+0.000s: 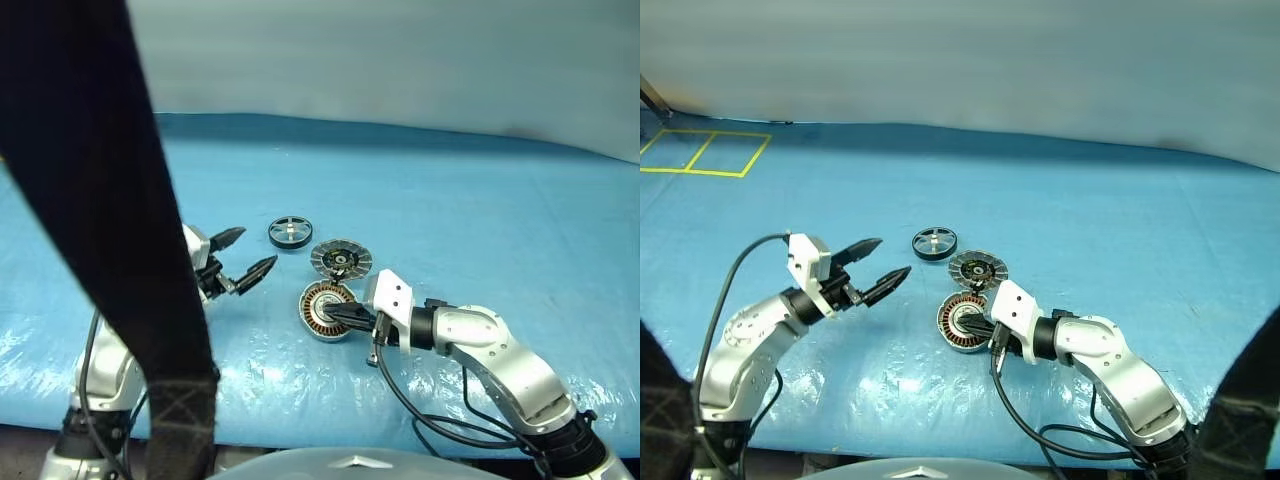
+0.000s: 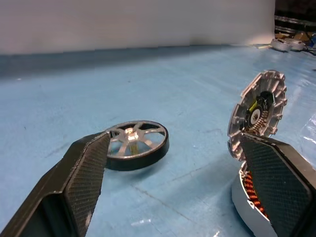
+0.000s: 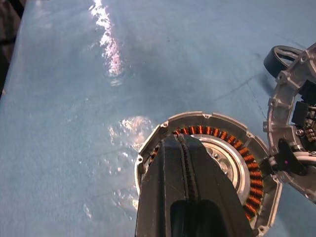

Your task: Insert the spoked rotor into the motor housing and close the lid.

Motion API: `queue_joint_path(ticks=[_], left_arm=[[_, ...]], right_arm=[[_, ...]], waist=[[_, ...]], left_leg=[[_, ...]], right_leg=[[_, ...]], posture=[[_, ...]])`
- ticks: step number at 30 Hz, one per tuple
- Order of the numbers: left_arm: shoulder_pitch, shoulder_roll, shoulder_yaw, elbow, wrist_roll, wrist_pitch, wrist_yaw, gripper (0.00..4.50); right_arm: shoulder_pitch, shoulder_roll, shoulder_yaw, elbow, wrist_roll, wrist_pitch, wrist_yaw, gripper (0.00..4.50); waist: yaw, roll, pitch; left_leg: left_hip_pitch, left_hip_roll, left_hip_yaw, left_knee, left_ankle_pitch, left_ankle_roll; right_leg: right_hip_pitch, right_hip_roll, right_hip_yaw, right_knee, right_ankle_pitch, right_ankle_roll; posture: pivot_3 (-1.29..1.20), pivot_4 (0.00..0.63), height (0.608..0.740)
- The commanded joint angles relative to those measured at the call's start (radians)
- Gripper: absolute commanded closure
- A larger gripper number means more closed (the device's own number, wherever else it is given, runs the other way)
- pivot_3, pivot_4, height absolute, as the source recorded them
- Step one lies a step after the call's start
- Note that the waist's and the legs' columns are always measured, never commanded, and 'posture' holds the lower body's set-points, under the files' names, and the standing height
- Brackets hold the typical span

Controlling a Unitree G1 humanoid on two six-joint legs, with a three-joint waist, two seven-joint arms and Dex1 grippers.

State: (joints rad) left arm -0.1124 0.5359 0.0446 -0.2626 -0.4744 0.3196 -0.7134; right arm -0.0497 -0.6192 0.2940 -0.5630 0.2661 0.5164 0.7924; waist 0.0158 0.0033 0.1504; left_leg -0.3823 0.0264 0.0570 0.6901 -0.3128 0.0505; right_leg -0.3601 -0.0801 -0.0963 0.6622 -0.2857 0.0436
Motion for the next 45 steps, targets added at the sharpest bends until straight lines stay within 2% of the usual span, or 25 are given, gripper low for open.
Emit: queue_joint_path(ticks=[1,5,13,16,20,24,31,35,39,45], left_arm=[[-0.116,0.038,-0.024,0.084,0.037,0.007,-0.060,0.00],[-0.259,0.078,-0.118,0.246,0.171,-0.024,-0.106,0.00],[-0.534,-0.033,-0.172,0.630,0.301,-0.049,-0.056,0.00],[-0.589,-0.073,-0.190,0.705,0.331,-0.066,-0.065,0.00],[-0.625,-0.109,-0.234,0.761,0.334,-0.069,-0.184,0.00],[-0.635,-0.112,-0.289,0.805,0.384,-0.109,-0.251,0.00],[-0.684,-0.146,-0.308,0.915,0.478,-0.163,-0.186,0.00],[-0.721,-0.170,-0.273,0.913,0.451,-0.110,-0.201,0.00],[-0.713,-0.146,-0.233,0.836,0.352,-0.056,-0.366,0.00],[-0.789,-0.111,-0.241,0.909,0.410,0.042,-0.314,0.00]], right_arm=[[-0.018,0.012,-0.020,-0.045,-0.014,-0.063,-0.014,4.47],[-0.019,0.039,-0.024,-0.060,-0.018,-0.078,-0.046,4.47],[0.039,0.111,-0.074,-0.163,0.029,0.027,-0.170,4.47],[0.057,0.117,-0.112,-0.178,0.075,0.080,-0.184,4.47],[0.091,0.113,-0.151,-0.196,0.101,0.135,-0.215,4.47],[0.135,0.107,-0.150,-0.218,0.089,0.113,-0.226,4.47],[0.162,0.116,-0.145,-0.224,0.085,0.100,-0.244,4.47],[0.167,0.109,-0.137,-0.221,0.068,0.095,-0.248,4.47],[0.177,0.103,-0.130,-0.219,0.061,0.090,-0.248,4.47],[0.190,0.104,-0.114,-0.211,0.043,0.072,-0.255,4.47]], waist=[[-0.001,0.000,0.000],[0.000,0.000,0.000],[0.006,-0.002,0.001],[0.004,-0.002,0.001],[0.002,-0.002,0.001],[-0.001,-0.002,0.001],[0.001,-0.002,0.001],[0.002,-0.002,0.001],[-0.003,-0.002,0.001],[0.000,-0.002,0.001]], left_leg=[[0.000,0.000,0.000,0.000,0.000,0.000],[0.000,0.000,0.000,0.000,0.000,0.000],[-0.004,0.000,0.002,0.001,0.000,0.000],[-0.008,0.000,0.001,0.003,0.000,0.000],[-0.013,-0.001,0.001,0.005,0.001,0.000],[-0.013,0.000,0.002,0.005,0.001,0.000],[-0.013,0.000,0.002,0.008,0.001,0.000],[-0.013,0.000,0.002,0.008,0.001,0.000],[-0.014,0.000,0.002,0.008,0.001,0.000],[-0.014,0.000,0.002,0.009,0.001,0.000]], right_leg=[[0.000,0.000,0.000,0.000,0.000,0.000],[0.000,0.002,0.000,0.000,0.000,0.000],[-0.004,0.002,-0.001,0.000,0.000,0.001],[-0.007,0.002,-0.001,0.000,0.001,0.003],[-0.010,0.002,-0.002,0.000,0.002,0.003],[-0.011,0.003,-0.001,0.001,0.002,0.003],[-0.011,0.003,0.000,0.003,0.002,0.004],[-0.011,0.003,0.000,0.004,0.002,0.004],[-0.012,0.003,0.000,0.003,0.002,0.004],[-0.013,0.003,0.000,0.006,0.002,0.004]], posture=[[0.00,0.150,0.740],[0.00,0.150,0.740],[0.00,0.150,0.740],[0.00,0.150,0.740],[0.00,0.150,0.740],[0.00,0.150,0.740],[0.00,0.150,0.740],[0.00,0.150,0.740],[0.00,0.150,0.740],[0.00,0.150,0.740]])
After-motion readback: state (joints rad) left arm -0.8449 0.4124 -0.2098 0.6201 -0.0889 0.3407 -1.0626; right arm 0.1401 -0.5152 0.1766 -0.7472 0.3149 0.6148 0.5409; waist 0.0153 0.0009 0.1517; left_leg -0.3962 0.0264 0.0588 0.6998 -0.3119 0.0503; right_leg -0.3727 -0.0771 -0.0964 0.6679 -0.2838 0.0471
